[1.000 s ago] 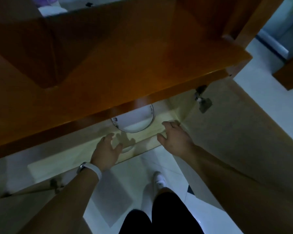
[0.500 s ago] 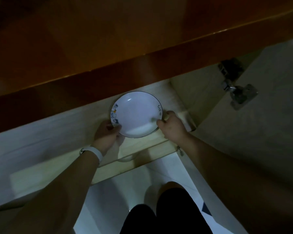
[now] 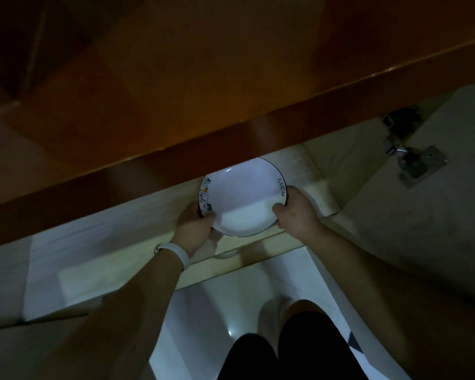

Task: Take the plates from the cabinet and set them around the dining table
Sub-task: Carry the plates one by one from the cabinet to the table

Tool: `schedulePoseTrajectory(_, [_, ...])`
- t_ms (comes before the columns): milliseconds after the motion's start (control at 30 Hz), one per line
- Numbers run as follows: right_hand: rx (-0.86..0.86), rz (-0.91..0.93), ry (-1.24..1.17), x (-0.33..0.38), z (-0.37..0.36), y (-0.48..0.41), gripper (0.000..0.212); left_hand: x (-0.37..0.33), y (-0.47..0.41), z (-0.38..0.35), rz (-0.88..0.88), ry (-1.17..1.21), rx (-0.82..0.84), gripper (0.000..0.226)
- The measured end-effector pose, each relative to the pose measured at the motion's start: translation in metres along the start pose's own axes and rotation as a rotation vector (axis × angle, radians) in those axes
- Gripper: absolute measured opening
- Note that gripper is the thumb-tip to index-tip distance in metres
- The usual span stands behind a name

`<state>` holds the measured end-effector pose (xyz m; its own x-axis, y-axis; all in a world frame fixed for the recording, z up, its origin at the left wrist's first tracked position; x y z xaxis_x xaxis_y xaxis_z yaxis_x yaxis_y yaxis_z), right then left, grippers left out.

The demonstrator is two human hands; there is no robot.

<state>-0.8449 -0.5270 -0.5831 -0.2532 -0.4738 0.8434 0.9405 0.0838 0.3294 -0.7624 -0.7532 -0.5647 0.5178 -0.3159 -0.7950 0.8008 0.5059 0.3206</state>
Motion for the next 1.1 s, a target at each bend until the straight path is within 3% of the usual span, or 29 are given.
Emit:
schedulePoseTrajectory(167, [-0.021,-0.039,-0.035,0.002,0.018,0.044,0.041,0.002,0.040,0.007,-0.005,0.006,-0.014,0.032])
schedulePoseTrajectory(300, [-0.022,-0.047,-0.075,0.015,0.039,0.089,0.033,-0.006,0.089,0.015,0.028,0.010,-0.043,0.029])
schedulePoseTrajectory(533, [-0.034,-0.084,-0.038,0.036,0.077,0.173,0.032,-0.024,0.183,0.036,0.052,0.201,-0.049,0.048])
schedulePoseTrajectory(800, [-0.088,-0.053,-0.046,0.086,0.123,0.281,0.035,-0.073,0.290,0.082,0.027,0.333,-0.073,0.046])
schedulePoseTrajectory(1100, [-0.275,-0.049,-0.208,0.152,0.176,0.397,0.033,-0.139,0.377,0.131,-0.075,0.483,0.025,0.043])
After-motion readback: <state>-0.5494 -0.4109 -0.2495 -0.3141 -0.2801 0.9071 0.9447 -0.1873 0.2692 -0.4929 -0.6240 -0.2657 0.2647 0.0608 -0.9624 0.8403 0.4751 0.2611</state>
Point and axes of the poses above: each hand's wrist, its own y-axis away from the middle knuckle, its own z-axis out of the back of the hand, x = y × z, the point moved 3 cm from there along -y, towards the middle knuckle, and after that the axes turned 8 degrees about -x, right-handed, at the moved point
